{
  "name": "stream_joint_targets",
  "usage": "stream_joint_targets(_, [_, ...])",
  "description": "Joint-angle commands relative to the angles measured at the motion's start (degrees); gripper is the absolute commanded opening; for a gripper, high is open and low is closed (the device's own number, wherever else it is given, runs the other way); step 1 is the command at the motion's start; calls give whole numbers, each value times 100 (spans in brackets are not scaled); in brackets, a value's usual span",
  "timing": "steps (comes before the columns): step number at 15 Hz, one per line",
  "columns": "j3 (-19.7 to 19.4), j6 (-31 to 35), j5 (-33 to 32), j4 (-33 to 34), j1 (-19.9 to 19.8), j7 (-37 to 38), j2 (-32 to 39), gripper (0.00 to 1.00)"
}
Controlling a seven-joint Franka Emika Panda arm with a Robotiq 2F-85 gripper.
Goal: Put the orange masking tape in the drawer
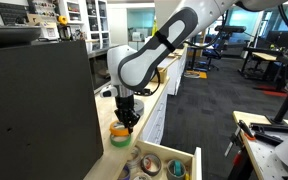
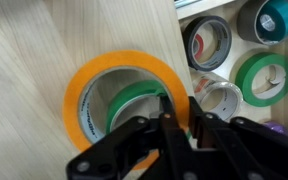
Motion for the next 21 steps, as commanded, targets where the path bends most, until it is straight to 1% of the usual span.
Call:
stream_joint_targets(1, [-54, 210, -99, -358, 119, 594, -276, 7])
stream_joint_targets(4, [66, 84, 3, -326, 54, 750, -395, 6])
stream_joint_targets(8, [132, -96, -55, -511, 152, 914, -862, 6])
stream_joint_targets(12, [234, -73, -23, -1052, 317, 1232, -1420, 6])
stream_joint_targets(16, [313, 79, 58, -1959, 443, 1627, -1976, 6])
stream_joint_targets(18, [319, 168, 100, -2330, 422, 1728, -2118, 6])
stream_joint_targets(21, [238, 412, 64, -2667, 325, 1671, -2101, 6])
